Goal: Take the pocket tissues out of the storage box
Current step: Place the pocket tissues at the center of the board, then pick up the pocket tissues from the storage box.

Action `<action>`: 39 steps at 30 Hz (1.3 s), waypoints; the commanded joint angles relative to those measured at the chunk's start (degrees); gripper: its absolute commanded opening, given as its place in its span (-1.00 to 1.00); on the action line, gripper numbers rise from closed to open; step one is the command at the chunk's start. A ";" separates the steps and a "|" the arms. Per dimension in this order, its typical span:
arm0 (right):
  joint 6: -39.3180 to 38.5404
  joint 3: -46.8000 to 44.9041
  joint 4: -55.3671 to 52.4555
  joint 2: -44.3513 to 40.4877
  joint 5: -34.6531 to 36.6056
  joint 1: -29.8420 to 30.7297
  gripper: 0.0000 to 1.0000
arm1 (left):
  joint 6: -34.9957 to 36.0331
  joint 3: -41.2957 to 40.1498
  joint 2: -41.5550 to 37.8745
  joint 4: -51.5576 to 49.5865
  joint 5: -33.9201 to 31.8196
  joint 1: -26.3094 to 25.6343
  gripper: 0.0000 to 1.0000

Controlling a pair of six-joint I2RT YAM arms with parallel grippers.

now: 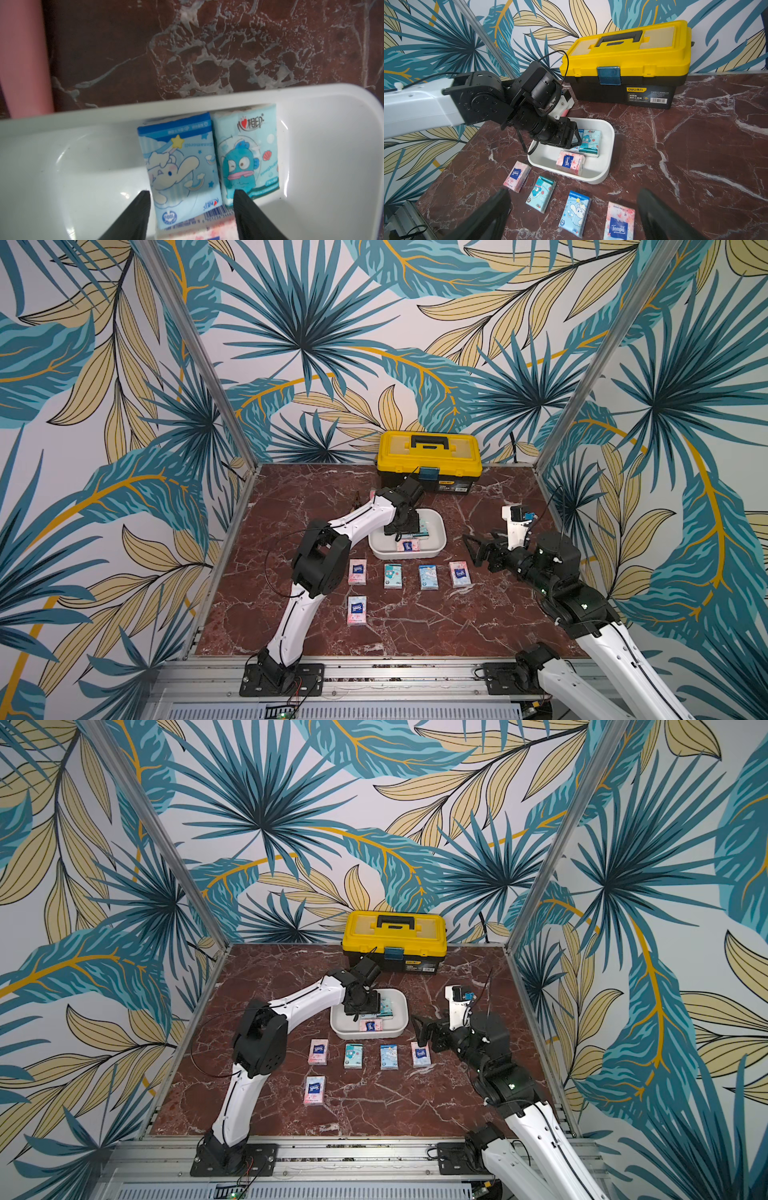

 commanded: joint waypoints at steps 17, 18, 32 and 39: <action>-1.44 -0.87 0.63 2.37 1.12 -0.12 0.99 | 2.21 5.67 4.77 -2.40 -2.76 0.50 0.34; -1.33 -0.86 0.70 2.51 1.01 -0.12 0.99 | 2.35 5.81 4.96 -2.53 -2.76 0.46 0.36; -0.82 -1.19 2.39 4.51 -0.04 -0.17 0.99 | 4.77 8.41 5.52 -3.11 -1.00 0.52 0.46; -0.92 -1.27 2.83 5.28 -0.16 -0.17 0.99 | 5.30 8.40 4.79 -1.88 0.13 0.50 0.32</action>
